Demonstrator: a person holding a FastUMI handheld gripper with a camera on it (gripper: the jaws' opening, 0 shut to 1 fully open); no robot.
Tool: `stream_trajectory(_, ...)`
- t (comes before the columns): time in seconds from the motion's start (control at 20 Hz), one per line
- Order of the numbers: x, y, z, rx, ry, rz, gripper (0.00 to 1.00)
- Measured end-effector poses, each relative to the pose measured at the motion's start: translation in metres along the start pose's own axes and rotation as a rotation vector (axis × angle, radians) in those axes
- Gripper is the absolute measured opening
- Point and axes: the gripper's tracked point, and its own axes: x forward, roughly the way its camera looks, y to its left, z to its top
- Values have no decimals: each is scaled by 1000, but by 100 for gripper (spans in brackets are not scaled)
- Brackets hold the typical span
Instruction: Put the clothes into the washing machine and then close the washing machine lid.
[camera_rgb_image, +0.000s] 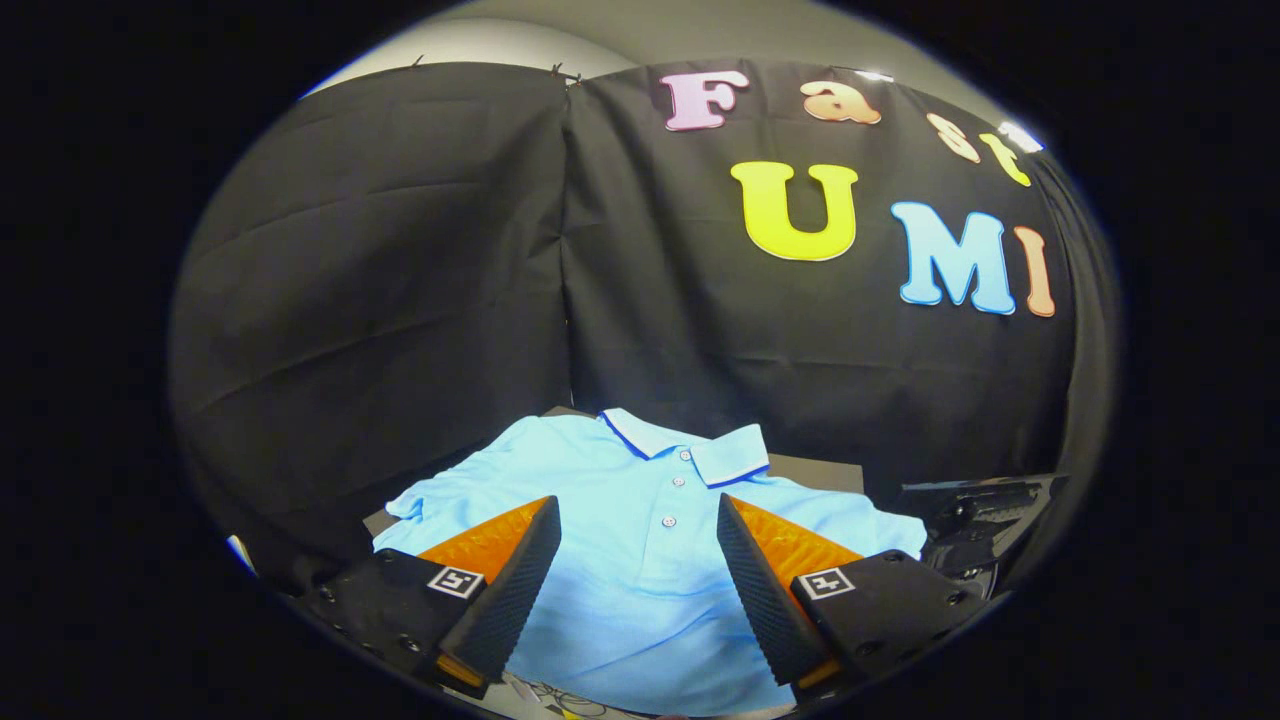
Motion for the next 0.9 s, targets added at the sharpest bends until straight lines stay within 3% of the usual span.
stream_trajectory(0.55,42,0,-24,-14,256,41,97)
stream_trajectory(0.9,44,-2,-45,-45,413,65,97)
